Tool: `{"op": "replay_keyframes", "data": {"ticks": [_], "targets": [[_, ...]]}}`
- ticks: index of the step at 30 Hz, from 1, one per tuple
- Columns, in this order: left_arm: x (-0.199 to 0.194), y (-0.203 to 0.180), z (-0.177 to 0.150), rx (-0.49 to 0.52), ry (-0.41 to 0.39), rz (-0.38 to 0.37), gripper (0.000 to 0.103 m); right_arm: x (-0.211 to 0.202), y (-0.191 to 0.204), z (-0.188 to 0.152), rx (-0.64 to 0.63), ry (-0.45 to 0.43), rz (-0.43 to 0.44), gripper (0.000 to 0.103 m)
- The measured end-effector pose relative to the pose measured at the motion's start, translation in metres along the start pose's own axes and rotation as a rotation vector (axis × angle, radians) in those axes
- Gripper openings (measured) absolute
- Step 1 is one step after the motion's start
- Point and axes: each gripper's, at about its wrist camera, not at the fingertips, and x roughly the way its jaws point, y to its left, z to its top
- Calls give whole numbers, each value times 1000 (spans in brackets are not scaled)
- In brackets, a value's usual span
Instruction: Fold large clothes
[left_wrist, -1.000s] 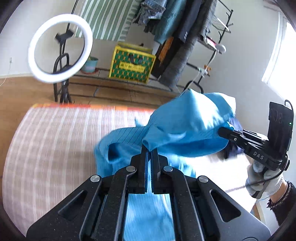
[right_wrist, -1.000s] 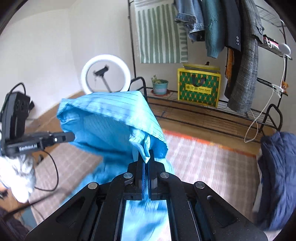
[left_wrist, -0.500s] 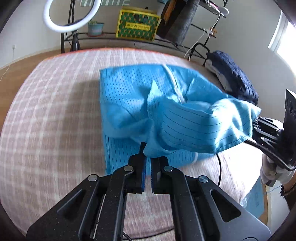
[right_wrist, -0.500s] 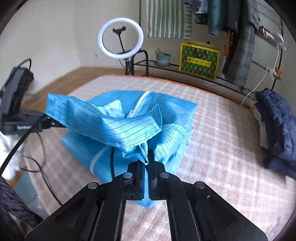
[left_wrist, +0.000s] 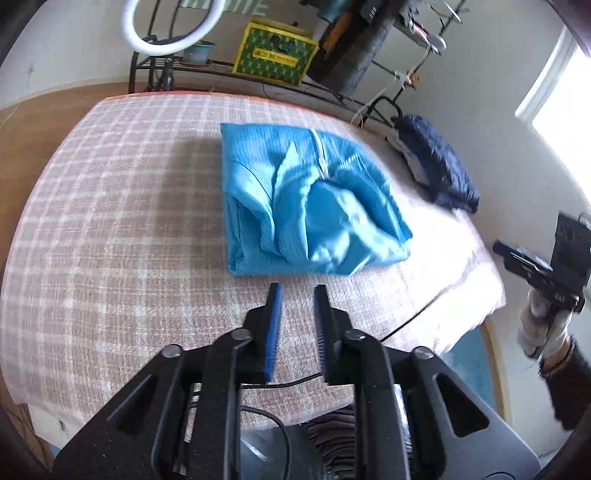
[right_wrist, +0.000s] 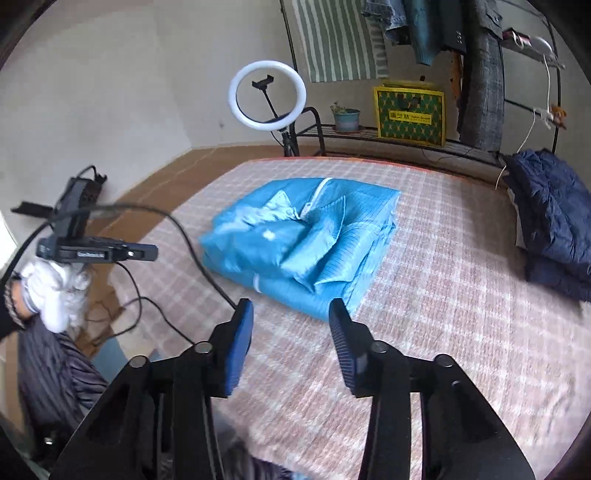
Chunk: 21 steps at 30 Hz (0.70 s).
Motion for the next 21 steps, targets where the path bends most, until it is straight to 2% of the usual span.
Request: {"op": "replay_keyframes", "data": {"ticks": [2,3,4,6,9,11,15,20,21], "targets": [[-6,7,7,-38,-32,-3,37,-17,-5,0,70,-47,73,47],[-4,11,13,-56,-40,-1,43,-20,-9,0,111,-64,85,52],[0,16,19,-82,-44,-4,45,-19,-14,1,153,-74,93,52],[15,28,30,-165,-36,-53,50,-6,-25,1,230,-68,116,52],[42,51,40,-321,-16,-109,51,31,-43,-1,340,-32,98,52],[61,68,46,-434,-10,-140,51,56,-58,-5,433,-1,136,53],[91,93,56,-589,-4,-194,51,105,-76,-8,573,24,178,55],[121,95,66,-593,32,-220,51,145,-94,-2,676,45,182,55],[126,94,66,-588,44,-217,45,151,-96,-1,684,58,164,54]]}}
